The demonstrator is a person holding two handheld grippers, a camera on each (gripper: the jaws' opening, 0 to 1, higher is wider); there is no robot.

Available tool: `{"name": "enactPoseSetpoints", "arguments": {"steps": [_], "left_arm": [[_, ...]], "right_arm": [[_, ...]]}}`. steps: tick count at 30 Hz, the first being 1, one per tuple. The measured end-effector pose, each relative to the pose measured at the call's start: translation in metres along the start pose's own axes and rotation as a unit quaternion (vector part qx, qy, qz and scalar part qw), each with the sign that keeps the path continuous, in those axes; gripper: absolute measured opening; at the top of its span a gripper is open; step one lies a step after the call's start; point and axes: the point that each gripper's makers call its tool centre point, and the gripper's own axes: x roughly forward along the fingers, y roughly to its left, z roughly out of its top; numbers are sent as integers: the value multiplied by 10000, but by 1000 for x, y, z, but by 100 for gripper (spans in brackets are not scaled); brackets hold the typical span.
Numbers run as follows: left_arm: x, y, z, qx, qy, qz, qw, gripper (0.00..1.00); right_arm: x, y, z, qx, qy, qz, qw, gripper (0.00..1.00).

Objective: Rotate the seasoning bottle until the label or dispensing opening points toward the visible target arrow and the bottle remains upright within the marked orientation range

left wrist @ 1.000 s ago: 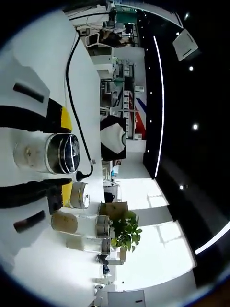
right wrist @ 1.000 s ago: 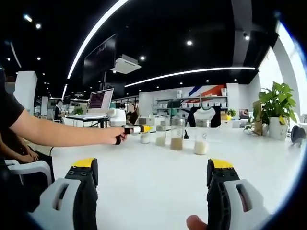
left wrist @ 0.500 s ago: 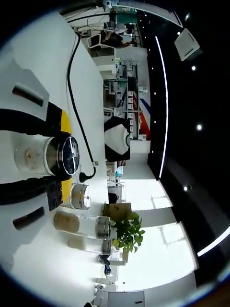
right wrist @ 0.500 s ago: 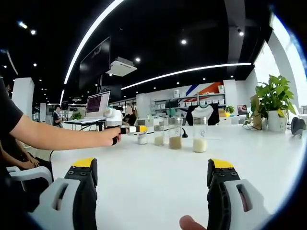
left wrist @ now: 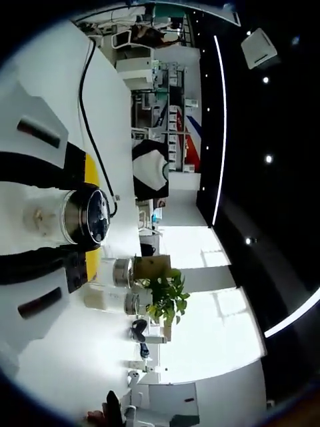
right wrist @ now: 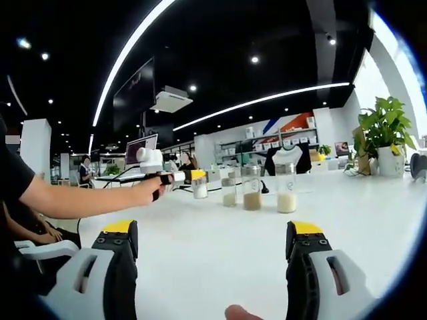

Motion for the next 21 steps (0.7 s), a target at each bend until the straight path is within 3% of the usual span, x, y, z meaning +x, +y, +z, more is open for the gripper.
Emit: {"name": "enactPoseSetpoints", "arguments": {"steps": [4,14,21], "left_arm": [[-12,-16,2,-79,17,-383,9992,33],[-41,-35,-4,-49,99,-615,9980,33],[-60,-61,15,-349,-85,-867,9956,33]], "right_arm": [[4,10,-3,-135,89,88,9998,94],[18,35,-10,-346,248,383,9984,91],[30,45,-8,-571,190,599,9964,84]]}}
